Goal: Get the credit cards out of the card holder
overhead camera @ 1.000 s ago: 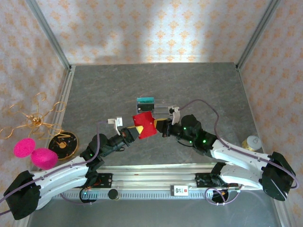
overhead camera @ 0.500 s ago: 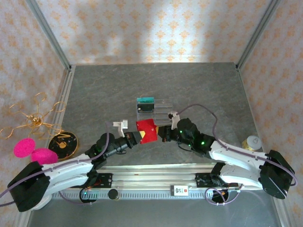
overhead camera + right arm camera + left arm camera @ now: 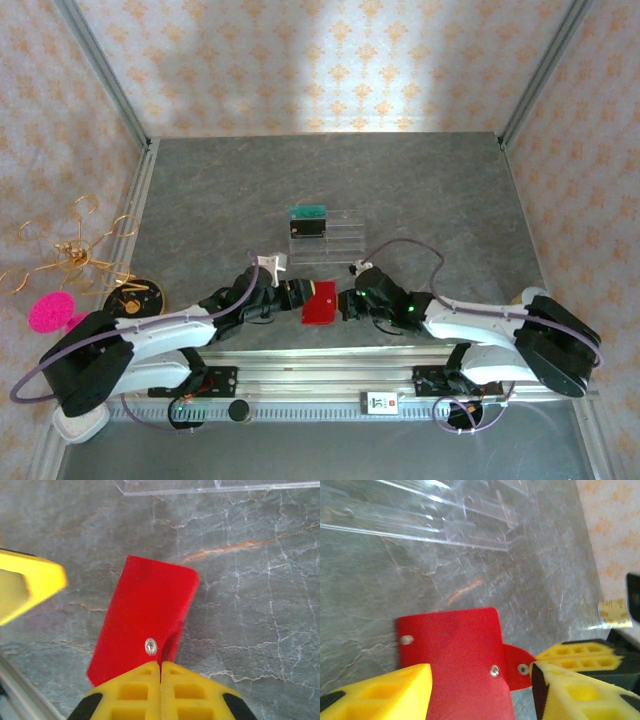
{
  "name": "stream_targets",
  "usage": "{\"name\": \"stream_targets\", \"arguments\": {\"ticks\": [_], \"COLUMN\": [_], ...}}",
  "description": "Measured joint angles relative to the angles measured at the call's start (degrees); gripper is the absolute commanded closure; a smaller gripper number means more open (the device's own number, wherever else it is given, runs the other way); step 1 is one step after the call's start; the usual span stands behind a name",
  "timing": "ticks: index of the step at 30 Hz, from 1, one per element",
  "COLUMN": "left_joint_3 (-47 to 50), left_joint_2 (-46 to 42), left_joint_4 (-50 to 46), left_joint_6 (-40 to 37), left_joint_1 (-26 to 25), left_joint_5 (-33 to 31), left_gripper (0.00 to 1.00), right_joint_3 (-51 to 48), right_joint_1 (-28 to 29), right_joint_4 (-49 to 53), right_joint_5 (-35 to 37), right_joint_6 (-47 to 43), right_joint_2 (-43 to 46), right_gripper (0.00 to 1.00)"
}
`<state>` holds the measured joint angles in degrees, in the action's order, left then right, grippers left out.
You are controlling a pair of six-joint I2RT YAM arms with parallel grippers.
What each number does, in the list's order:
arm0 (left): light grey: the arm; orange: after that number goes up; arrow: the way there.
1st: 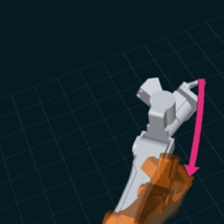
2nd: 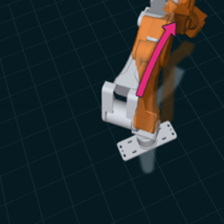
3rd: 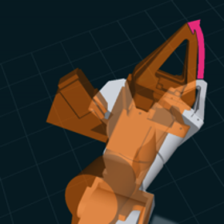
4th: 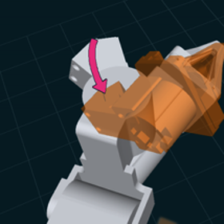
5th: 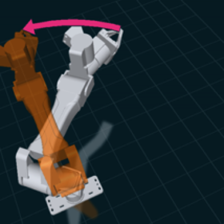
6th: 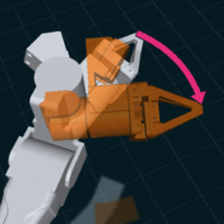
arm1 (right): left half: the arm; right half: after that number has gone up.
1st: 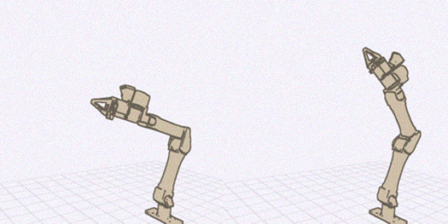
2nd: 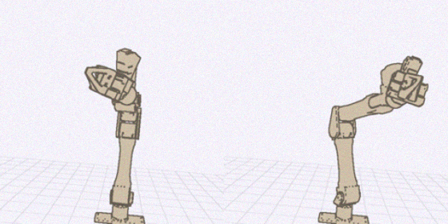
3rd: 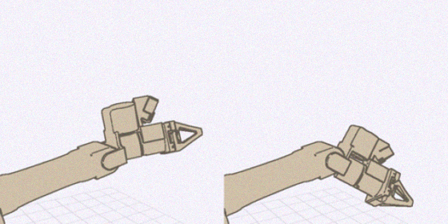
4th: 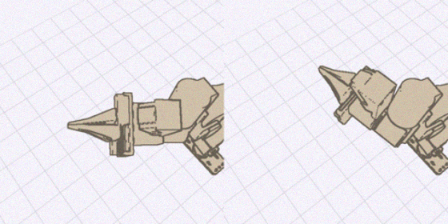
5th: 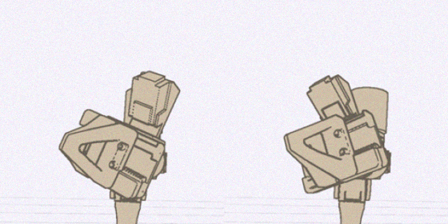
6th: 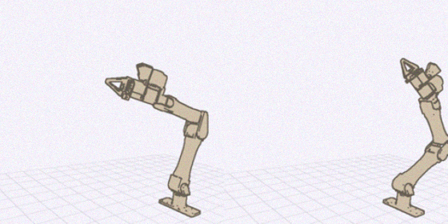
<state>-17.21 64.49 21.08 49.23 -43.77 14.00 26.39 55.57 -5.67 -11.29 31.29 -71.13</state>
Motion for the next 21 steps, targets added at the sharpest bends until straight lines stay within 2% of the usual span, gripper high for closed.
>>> {"name": "stream_targets", "arguments": {"ticks": [10,14,21], "left_joint_3": [0.2,0.2,0.0], "left_joint_2": [-14.4,-17.6,-19.1], "left_joint_4": [-5.5,-8.7,-11.5], "left_joint_6": [-1.3,-2.2,-3.5], "left_joint_1": [0.0,0.0,0.0], "left_joint_5": [-10.7,-13.9,-15.8], "left_gripper": [0.30,0.27,0.27], "right_joint_3": [13.5,18.6,19.2], "right_joint_1": [3.1,5.2,5.9], "right_joint_4": [3.0,3.4,5.6], "right_joint_5": [-0.5,-1.3,0.2], "right_joint_6": [-2.1,-2.4,-1.0], "right_joint_2": [-6.8,-9.9,-9.7], "right_gripper": [1.00,1.00,1.00]}}
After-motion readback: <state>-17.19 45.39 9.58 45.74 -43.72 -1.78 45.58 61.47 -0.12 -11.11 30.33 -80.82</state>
